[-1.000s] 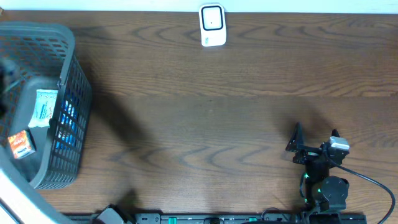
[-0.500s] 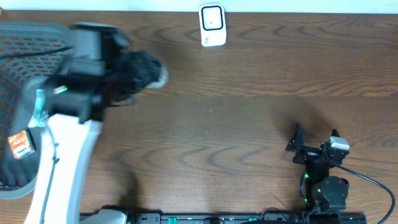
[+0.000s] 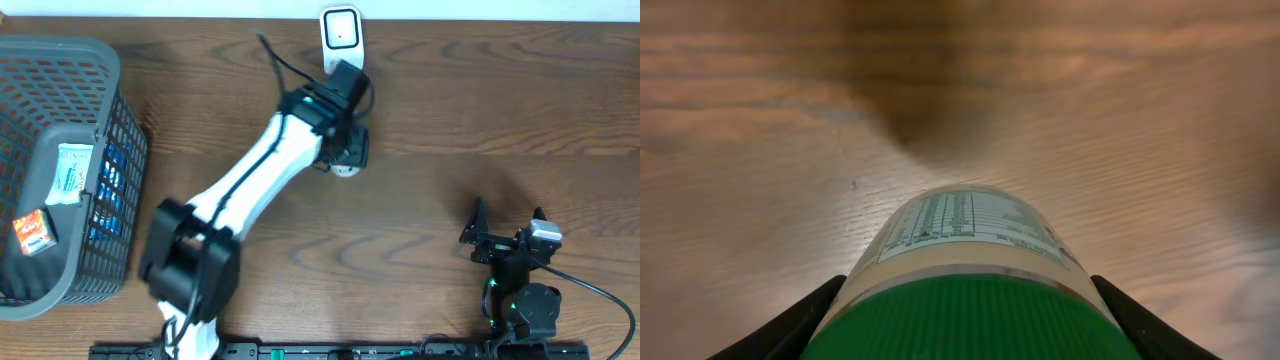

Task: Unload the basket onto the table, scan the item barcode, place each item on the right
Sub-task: 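Carry the jar to the scanner with the left gripper, set it down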

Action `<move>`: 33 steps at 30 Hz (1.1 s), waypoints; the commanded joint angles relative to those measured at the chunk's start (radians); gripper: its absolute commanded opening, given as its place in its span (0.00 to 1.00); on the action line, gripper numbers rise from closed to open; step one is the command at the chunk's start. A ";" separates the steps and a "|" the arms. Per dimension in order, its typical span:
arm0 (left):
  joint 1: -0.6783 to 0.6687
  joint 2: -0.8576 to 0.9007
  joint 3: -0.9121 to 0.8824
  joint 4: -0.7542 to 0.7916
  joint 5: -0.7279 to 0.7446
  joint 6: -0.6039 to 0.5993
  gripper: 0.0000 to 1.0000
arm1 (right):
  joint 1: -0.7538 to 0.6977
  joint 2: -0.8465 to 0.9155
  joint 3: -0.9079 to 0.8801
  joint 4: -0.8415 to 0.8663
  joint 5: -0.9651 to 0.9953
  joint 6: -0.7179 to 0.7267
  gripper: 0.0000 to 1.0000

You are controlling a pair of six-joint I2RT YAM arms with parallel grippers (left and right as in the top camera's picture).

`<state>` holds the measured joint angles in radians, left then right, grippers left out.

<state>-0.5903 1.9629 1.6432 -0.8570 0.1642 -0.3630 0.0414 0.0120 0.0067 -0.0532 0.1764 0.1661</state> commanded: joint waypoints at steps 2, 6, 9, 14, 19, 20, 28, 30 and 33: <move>0.006 0.070 -0.002 0.013 -0.024 0.078 0.62 | -0.012 -0.006 -0.001 -0.003 0.009 -0.014 0.99; 0.006 0.142 -0.002 0.044 -0.022 0.094 0.62 | -0.012 -0.006 -0.001 -0.003 0.008 -0.014 0.99; 0.001 0.170 -0.002 0.051 -0.016 0.101 0.63 | -0.012 -0.006 -0.001 -0.003 0.009 -0.014 0.99; -0.030 0.186 -0.002 0.095 -0.016 0.101 0.63 | -0.012 -0.006 -0.001 -0.003 0.009 -0.014 0.99; -0.061 0.201 -0.002 0.164 -0.019 0.101 0.63 | -0.012 -0.006 -0.001 -0.003 0.008 -0.014 0.99; -0.067 0.203 -0.002 0.168 -0.024 0.101 0.67 | -0.012 -0.006 -0.001 -0.003 0.009 -0.014 0.99; -0.082 0.194 0.009 0.150 -0.071 0.114 0.93 | -0.012 -0.006 -0.001 -0.003 0.009 -0.014 0.99; -0.081 0.179 0.039 0.107 -0.072 0.143 0.98 | -0.012 -0.006 -0.001 -0.003 0.008 -0.014 0.99; -0.082 0.140 0.115 0.026 -0.072 0.192 0.98 | -0.012 -0.006 -0.001 -0.003 0.009 -0.014 0.99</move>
<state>-0.6758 2.1532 1.6691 -0.7895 0.1127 -0.2352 0.0414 0.0120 0.0067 -0.0536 0.1761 0.1661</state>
